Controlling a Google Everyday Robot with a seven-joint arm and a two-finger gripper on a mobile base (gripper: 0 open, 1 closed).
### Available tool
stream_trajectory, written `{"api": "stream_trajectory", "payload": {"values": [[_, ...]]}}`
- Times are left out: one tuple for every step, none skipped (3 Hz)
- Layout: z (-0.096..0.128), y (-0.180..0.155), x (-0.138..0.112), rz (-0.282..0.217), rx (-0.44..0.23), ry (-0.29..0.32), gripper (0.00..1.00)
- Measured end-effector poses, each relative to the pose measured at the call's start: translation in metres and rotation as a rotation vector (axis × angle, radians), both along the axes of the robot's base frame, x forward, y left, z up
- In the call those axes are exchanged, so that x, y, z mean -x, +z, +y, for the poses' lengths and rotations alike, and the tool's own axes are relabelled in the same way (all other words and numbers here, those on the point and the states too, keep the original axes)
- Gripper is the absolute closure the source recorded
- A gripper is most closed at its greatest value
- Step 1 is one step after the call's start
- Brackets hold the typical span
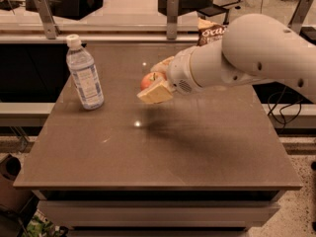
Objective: Move apple near blue plastic bottle
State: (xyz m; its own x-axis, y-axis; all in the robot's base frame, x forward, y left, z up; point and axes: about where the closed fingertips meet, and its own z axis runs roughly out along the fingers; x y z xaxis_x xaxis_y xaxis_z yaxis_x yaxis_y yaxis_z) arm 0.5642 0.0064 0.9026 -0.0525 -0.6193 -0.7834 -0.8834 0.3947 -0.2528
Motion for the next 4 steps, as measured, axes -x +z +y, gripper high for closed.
{"api": "stream_trajectory", "payload": {"values": [[0.019, -0.008, -0.01, 0.035, 0.011, 0.048, 1.0], [0.035, -0.018, -0.017, 0.07, 0.026, 0.101, 1.0], [0.053, -0.028, -0.018, 0.095, 0.031, 0.154, 1.0], [0.065, -0.038, -0.021, 0.122, -0.031, 0.211, 1.0]]}}
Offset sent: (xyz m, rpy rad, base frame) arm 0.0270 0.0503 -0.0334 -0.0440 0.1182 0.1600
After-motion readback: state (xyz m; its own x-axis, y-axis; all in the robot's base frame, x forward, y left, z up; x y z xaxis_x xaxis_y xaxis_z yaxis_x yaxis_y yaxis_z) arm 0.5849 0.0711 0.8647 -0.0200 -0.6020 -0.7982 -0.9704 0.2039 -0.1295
